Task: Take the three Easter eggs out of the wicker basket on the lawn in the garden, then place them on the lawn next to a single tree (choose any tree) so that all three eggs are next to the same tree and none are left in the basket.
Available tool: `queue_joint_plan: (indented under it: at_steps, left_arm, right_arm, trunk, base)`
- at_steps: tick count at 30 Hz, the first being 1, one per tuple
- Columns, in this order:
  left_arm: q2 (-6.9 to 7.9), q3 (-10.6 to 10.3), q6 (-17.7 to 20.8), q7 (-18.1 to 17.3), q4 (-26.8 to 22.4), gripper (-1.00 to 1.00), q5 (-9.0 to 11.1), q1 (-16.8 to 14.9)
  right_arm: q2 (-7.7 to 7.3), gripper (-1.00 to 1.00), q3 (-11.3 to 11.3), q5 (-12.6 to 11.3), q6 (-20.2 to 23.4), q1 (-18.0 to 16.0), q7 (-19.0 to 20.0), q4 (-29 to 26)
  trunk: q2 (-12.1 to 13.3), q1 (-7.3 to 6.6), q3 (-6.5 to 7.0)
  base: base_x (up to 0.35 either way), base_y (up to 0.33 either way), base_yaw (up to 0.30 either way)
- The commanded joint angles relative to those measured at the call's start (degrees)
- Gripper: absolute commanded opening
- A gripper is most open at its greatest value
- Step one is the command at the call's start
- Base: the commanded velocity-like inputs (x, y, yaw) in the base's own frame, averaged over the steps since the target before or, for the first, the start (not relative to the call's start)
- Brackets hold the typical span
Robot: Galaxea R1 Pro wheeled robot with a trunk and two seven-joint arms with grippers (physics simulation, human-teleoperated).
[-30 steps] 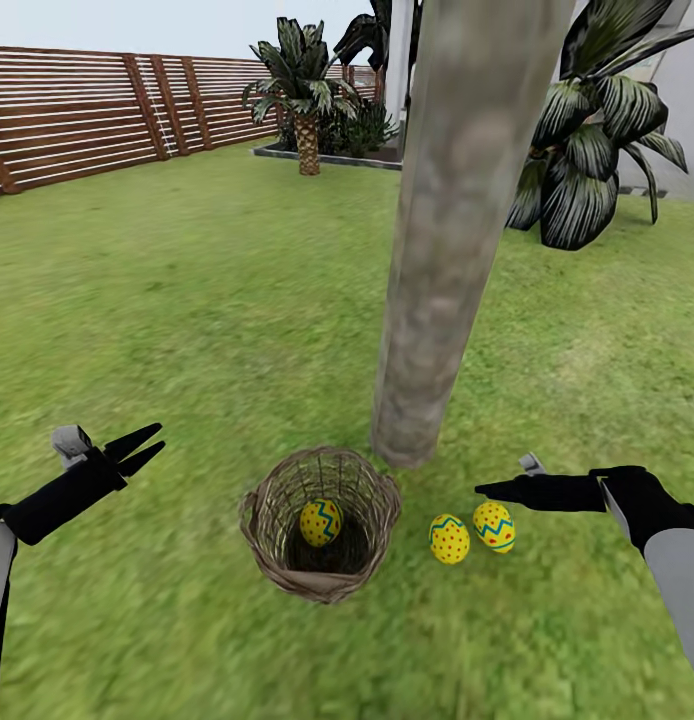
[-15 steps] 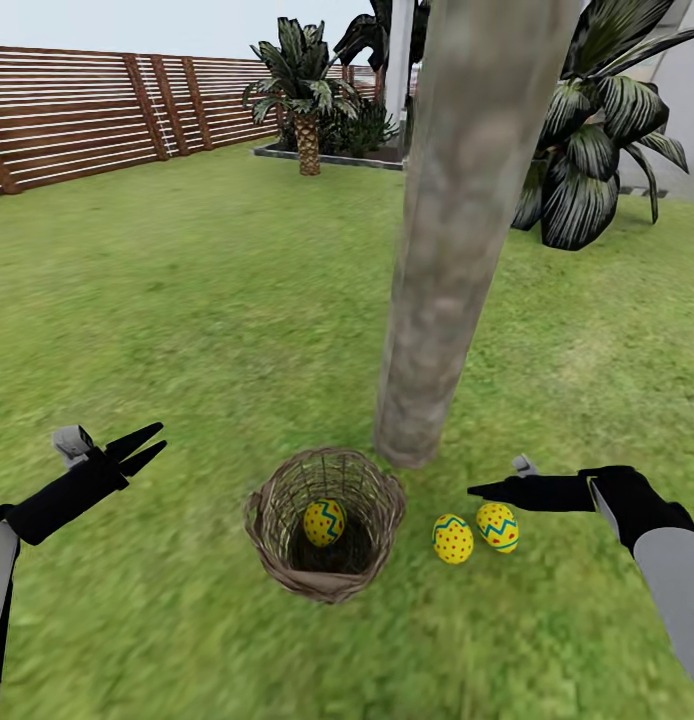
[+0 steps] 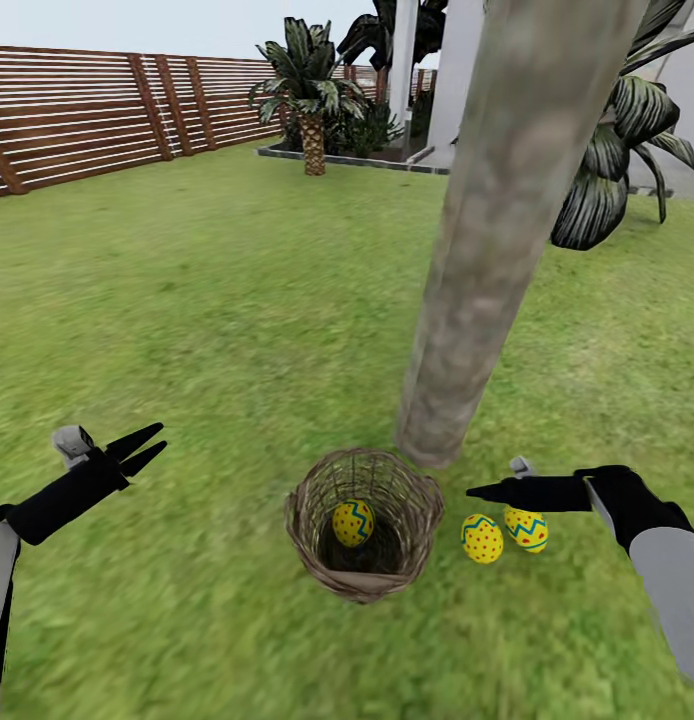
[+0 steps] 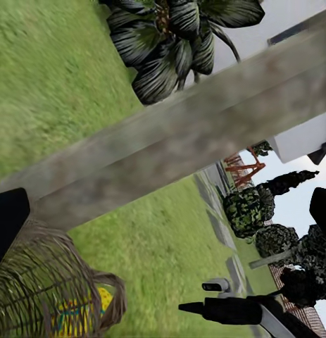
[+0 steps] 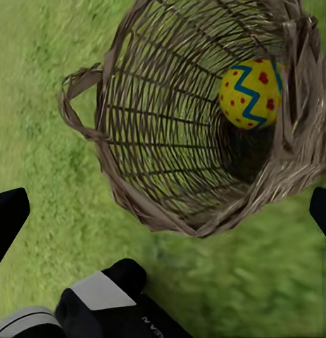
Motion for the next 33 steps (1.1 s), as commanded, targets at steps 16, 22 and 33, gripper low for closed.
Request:
queue_joint_plan:
  at_steps: [16, 22, 33]
  left_arm:
    - [-0.03, -0.4, 0.1, -0.1, 0.0, 1.0, -0.2, 0.0]
    - [-0.03, -0.4, 0.1, -0.1, -0.1, 1.0, -0.2, 0.0]
    - [0.0, -0.4, 0.2, -0.2, 0.0, 1.0, -0.1, 0.0]
  right_arm:
    - [17.37, 1.0, 7.2, 0.7, 0.1, -0.1, -34.7, -0.1]
    - [22.62, 1.0, 7.9, 0.2, 0.6, -0.5, -51.6, -0.1]
    - [23.29, 1.0, 7.3, -2.5, 0.9, -0.5, -53.3, 0.0]
  trunk:
    - [0.0, -0.01, -0.04]
    - [0.0, -0.01, -0.04]
    - [0.0, -0.01, 0.43]
  base:
    - [0.0, 0.172, 0.0]
    - [0.0, 0.001, 0.0]
    - [0.06, 0.225, -0.102]
